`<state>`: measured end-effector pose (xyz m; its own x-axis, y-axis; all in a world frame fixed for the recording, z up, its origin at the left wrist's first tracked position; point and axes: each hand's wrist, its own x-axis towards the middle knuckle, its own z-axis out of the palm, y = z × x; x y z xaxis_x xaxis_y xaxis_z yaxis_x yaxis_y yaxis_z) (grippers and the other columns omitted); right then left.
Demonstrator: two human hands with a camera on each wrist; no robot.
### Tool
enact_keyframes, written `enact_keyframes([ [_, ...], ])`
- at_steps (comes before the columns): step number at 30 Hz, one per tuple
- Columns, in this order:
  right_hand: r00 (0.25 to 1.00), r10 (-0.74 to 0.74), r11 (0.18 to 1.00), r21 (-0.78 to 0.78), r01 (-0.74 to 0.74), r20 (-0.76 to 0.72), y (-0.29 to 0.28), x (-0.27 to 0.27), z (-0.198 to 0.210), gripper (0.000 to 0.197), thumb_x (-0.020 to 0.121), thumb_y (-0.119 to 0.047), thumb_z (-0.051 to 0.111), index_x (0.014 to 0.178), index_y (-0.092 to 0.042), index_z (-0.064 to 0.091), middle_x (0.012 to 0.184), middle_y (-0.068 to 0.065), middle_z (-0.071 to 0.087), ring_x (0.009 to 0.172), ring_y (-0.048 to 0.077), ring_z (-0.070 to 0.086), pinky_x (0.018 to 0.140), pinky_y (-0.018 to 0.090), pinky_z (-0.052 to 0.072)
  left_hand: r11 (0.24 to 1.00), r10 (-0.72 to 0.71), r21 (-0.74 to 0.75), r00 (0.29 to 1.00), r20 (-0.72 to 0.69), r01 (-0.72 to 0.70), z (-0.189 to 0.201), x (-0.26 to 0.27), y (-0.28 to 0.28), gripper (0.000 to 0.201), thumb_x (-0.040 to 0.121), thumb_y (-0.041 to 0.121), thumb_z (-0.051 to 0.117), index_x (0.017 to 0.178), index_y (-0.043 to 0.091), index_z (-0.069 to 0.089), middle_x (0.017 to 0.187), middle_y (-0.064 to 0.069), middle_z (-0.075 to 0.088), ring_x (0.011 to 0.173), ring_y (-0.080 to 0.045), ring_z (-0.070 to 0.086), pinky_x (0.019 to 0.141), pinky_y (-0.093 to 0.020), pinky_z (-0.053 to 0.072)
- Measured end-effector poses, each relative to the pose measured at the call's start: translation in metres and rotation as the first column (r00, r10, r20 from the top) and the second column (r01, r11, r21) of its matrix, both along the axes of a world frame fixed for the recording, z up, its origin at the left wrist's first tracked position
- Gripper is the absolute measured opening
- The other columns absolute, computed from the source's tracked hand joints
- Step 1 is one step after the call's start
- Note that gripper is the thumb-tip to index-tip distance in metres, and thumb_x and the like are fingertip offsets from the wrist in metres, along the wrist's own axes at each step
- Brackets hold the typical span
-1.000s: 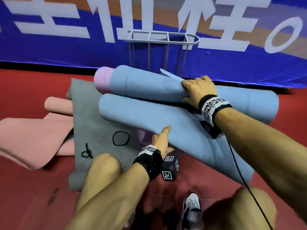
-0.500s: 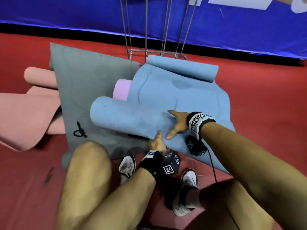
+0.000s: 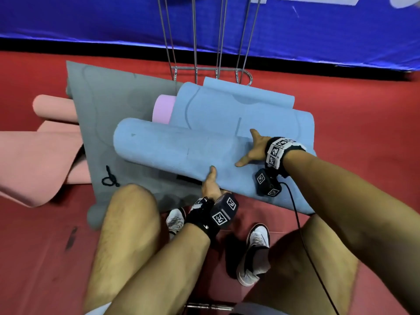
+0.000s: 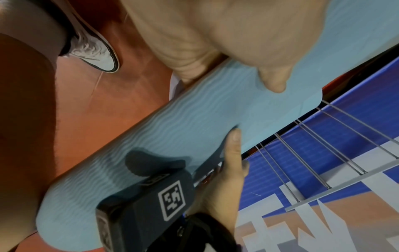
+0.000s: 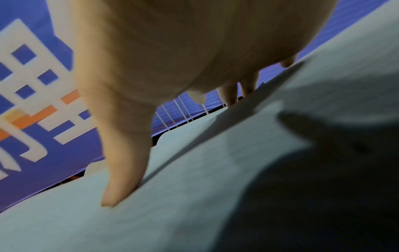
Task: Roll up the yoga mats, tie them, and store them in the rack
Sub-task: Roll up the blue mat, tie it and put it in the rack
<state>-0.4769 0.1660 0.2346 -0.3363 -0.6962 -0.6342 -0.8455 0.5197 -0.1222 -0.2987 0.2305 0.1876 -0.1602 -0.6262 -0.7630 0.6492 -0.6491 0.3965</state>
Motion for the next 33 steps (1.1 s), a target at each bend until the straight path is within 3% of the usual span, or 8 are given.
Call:
enact_keyframes([
  [5, 0.996, 0.087, 0.996, 0.037, -0.087, -0.019, 0.004, 0.018, 0.003, 0.125, 0.046, -0.081, 0.080, 0.150, -0.022, 0.042, 0.152, 0.009, 0.046, 0.135, 0.034, 0.048, 0.110, 0.047, 0.041, 0.998, -0.027, 0.055, 0.999, -0.045, 0.029, 0.001, 0.019, 0.004, 0.043, 0.097, 0.035, 0.062, 0.124, 0.001, 0.065, 0.114, -0.021, 0.073, 0.099, -0.036, 0.072, 0.081, -0.047, 0.057],
  [12, 0.860, -0.491, 0.869, -0.138, 0.474, -0.137, 0.038, -0.008, 0.019, 0.142, 0.038, -0.091, 0.075, 0.154, -0.028, 0.022, 0.164, 0.019, 0.010, 0.148, 0.050, 0.015, 0.115, 0.063, 0.026, 0.977, -0.210, 0.025, 0.977, -0.031, 0.211, 0.013, 0.048, 0.000, 0.039, 0.106, 0.032, 0.043, 0.093, 0.002, 0.065, 0.076, -0.015, 0.075, 0.076, -0.031, 0.070, 0.074, -0.044, 0.048],
  [17, 0.724, -0.641, 0.692, -0.216, 0.689, 0.255, 0.063, -0.031, 0.022, 0.123, 0.033, -0.067, 0.094, 0.132, -0.011, 0.048, 0.119, 0.013, 0.065, 0.093, 0.033, 0.066, 0.086, 0.043, 0.056, 0.932, -0.362, 0.033, 0.913, 0.187, 0.362, 0.005, 0.058, -0.016, 0.037, 0.103, 0.042, 0.047, 0.109, 0.008, 0.060, 0.063, -0.006, 0.073, 0.059, -0.026, 0.071, 0.058, -0.036, 0.052],
  [20, 0.760, -0.529, 0.607, -0.457, 0.650, 0.378, 0.056, -0.013, 0.042, 0.110, 0.054, -0.041, 0.100, 0.143, -0.012, 0.041, 0.136, 0.014, 0.056, 0.117, 0.033, 0.058, 0.098, 0.039, 0.050, 0.857, -0.503, 0.136, 0.751, 0.428, 0.497, 0.002, 0.059, -0.039, 0.057, 0.086, 0.048, 0.066, 0.129, 0.015, 0.051, 0.089, -0.007, 0.067, 0.066, -0.025, 0.067, 0.065, -0.034, 0.050],
  [23, 0.870, -0.290, 0.610, -0.624, 0.489, 0.398, 0.046, 0.015, 0.071, 0.129, 0.056, -0.029, 0.100, 0.159, -0.020, 0.022, 0.154, 0.014, 0.039, 0.141, 0.030, 0.040, 0.116, 0.036, 0.035, 0.747, -0.440, 0.046, 0.442, 0.782, 0.663, 0.028, 0.046, -0.064, 0.115, 0.069, 0.033, 0.081, 0.158, 0.017, 0.010, 0.138, -0.013, 0.047, 0.128, -0.036, 0.052, 0.097, -0.034, 0.042],
  [25, 0.904, -0.156, 0.604, -0.686, 0.405, 0.397, 0.043, 0.025, 0.088, 0.127, 0.058, -0.023, 0.099, 0.159, -0.028, 0.023, 0.149, 0.009, 0.044, 0.132, 0.025, 0.048, 0.110, 0.031, 0.040, 0.564, -0.241, 0.024, 0.136, 0.961, 0.826, 0.062, 0.041, -0.076, 0.132, 0.065, 0.024, 0.086, 0.159, 0.033, -0.005, 0.160, -0.016, 0.021, 0.147, -0.036, 0.026, 0.118, -0.040, 0.029],
  [28, 0.904, -0.052, 0.511, -0.767, 0.389, 0.425, 0.048, 0.036, 0.121, 0.115, 0.056, -0.015, 0.095, 0.152, -0.036, 0.035, 0.138, 0.005, 0.046, 0.114, 0.021, 0.054, 0.095, 0.020, 0.045, 0.250, 0.028, 0.071, -0.080, 0.996, 0.966, 0.106, 0.044, -0.101, 0.139, 0.061, 0.028, 0.091, 0.160, 0.038, -0.007, 0.169, -0.011, -0.003, 0.156, -0.030, -0.004, 0.125, -0.047, 0.012],
  [33, 0.947, 0.017, 0.387, -0.876, 0.289, 0.320, 0.083, 0.038, 0.166, 0.097, 0.059, -0.021, 0.094, 0.144, -0.031, 0.047, 0.132, 0.000, 0.058, 0.123, 0.021, 0.052, 0.107, 0.024, 0.039, 0.020, 0.274, 0.262, -0.258, 0.927, 0.965, 0.138, 0.074, -0.127, 0.136, 0.028, 0.055, 0.091, 0.148, 0.044, 0.028, 0.141, -0.003, 0.050, 0.135, -0.032, 0.043, 0.112, -0.040, 0.039],
])
